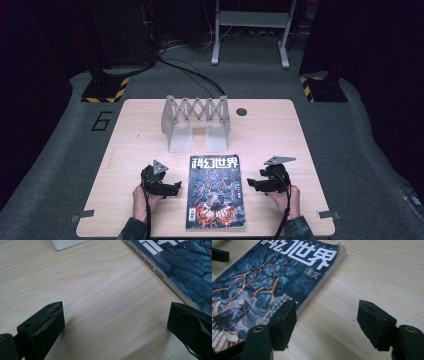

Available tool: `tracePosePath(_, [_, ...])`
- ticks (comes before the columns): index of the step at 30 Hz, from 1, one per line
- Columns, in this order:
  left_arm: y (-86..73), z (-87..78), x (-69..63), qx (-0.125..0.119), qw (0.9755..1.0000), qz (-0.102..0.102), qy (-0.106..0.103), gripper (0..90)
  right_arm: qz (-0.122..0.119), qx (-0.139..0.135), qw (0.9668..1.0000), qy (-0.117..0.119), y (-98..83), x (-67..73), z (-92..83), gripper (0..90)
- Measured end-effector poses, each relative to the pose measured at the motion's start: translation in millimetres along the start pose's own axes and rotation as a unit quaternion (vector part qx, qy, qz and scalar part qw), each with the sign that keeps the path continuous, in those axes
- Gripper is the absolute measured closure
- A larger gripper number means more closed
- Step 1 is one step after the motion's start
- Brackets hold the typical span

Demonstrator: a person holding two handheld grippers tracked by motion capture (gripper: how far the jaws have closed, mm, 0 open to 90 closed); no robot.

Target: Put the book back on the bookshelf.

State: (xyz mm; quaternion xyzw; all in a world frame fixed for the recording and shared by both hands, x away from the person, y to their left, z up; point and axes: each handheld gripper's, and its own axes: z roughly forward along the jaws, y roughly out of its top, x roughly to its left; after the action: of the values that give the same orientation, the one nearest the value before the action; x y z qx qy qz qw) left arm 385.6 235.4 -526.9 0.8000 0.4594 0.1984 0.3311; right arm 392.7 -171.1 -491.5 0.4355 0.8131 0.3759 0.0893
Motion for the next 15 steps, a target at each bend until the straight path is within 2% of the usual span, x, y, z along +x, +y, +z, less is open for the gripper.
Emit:
tracePosePath(1, [0.9, 3.0, -2.8, 0.006, 1.0, 0.005, -0.005, 1.1, 0.0, 0.006, 1.0, 0.003, 2.4, 1.9, 2.3, 33.9])
tracePosePath(2, [1.0, 4.2, -4.0, 0.0, 1.0, 0.005, -0.002, 0.9, -0.006, 0.009, 0.9999, 0.008, 4.5, 3.1, 4.6, 36.1])
tracePosePath(3, [1.8, 3.9, -4.0, 0.005, 0.9999, 0.009, -0.005, 0.9, -0.007, 0.017, 0.9998, 0.011, 6.5, 4.6, 6.2, 37.9])
tracePosePath(5, [1.3, 4.7, -4.3, 0.002, 0.9999, 0.012, -0.001, 0.5, -0.009, 0.015, 0.9997, 0.017, 8.1, 5.4, 9.4, 39.3])
tracePosePath(6, [1.0, 4.1, -3.9, 0.007, 0.9999, 0.014, -0.006, 0.5, -0.011, 0.018, 0.9995, 0.021, 10.0, 5.9, 12.0, 40.6])
tracePosePath(8, [1.2, 4.2, -3.3, 0.007, 0.9998, 0.018, -0.008, 0.1, -0.011, 0.031, 0.9989, 0.034, 15.0, 10.9, 19.8, 43.2])
tracePosePath(15, [0.7, 5.1, -4.1, 0.001, 0.9998, 0.017, -0.005, 0.0, -0.018, 0.06, 0.9973, 0.038, 23.2, 16.3, 37.0, 44.6])
